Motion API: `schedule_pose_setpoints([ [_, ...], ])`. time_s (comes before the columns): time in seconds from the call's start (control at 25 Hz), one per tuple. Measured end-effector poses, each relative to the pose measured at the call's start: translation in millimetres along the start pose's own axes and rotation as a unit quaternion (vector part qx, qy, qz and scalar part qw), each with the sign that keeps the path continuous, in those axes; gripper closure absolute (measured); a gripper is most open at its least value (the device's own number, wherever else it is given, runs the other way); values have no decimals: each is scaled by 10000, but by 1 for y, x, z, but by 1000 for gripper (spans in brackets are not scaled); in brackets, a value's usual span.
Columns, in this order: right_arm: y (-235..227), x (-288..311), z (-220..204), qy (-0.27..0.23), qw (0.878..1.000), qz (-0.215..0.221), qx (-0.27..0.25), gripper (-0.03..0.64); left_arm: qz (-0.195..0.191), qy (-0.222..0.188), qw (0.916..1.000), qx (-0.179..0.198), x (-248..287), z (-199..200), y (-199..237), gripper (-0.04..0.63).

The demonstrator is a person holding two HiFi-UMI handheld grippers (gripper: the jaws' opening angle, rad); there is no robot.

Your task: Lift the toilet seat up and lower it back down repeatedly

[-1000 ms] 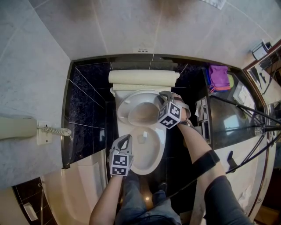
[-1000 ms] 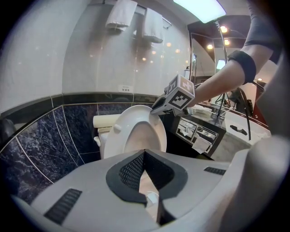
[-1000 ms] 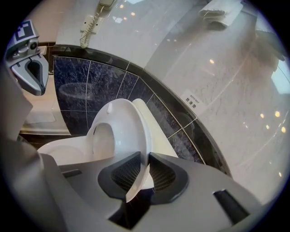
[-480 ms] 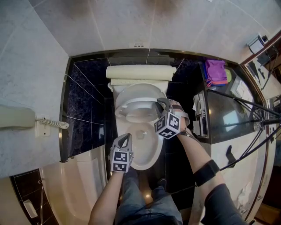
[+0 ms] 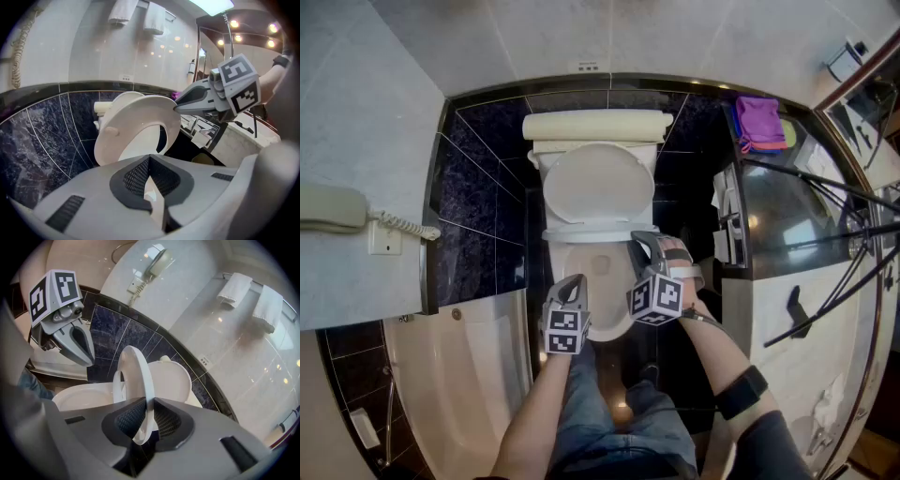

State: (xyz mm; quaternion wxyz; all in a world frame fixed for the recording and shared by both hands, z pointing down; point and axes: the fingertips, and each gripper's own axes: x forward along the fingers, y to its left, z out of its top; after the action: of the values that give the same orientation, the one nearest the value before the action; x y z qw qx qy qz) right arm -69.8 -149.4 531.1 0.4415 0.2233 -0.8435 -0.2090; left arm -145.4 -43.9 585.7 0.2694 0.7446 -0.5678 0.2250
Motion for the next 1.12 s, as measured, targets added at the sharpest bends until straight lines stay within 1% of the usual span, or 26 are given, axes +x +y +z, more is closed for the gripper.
schedule_pose_setpoints([
  [0.28,91,-41,-22,-36,9987,335,-388,532,119,102,9998,-81,-16,-40,-20,595],
  [0.4,143,-55,-39,38,9964,586,-616,526,251,115,9994,-191,-21,-75,-22,595],
  [0.48,178,-62,-53,126,9942,743,-767,523,201,253,9989,-347,-25,-105,-32,595],
  [0.6,213,-64,-68,223,9918,884,-896,520,91,415,9984,-362,-31,-138,-48,595],
  [0.72,235,-64,-79,262,9895,1017,-990,518,18,480,9980,-420,-32,-156,-57,595],
  [0.84,247,-69,-82,270,9881,1141,-998,523,104,538,9977,-395,-30,-174,-53,595],
  [0.88,250,-72,-82,253,9878,1172,-989,541,121,553,9976,-405,-29,-177,-52,595],
  [0.92,253,-76,-83,229,9878,1190,-978,599,120,570,9974,-429,-28,-179,-52,595],
  [0.96,255,-79,-84,212,9880,1204,-946,600,119,592,9971,-455,-26,-183,-52,595],
  [1.04,259,-84,-89,221,9893,1220,-765,600,90,656,9965,-506,-24,-190,-54,595],
  [1.12,260,-86,-100,271,9920,1163,-414,600,107,731,9963,-443,-22,-208,-55,595],
])
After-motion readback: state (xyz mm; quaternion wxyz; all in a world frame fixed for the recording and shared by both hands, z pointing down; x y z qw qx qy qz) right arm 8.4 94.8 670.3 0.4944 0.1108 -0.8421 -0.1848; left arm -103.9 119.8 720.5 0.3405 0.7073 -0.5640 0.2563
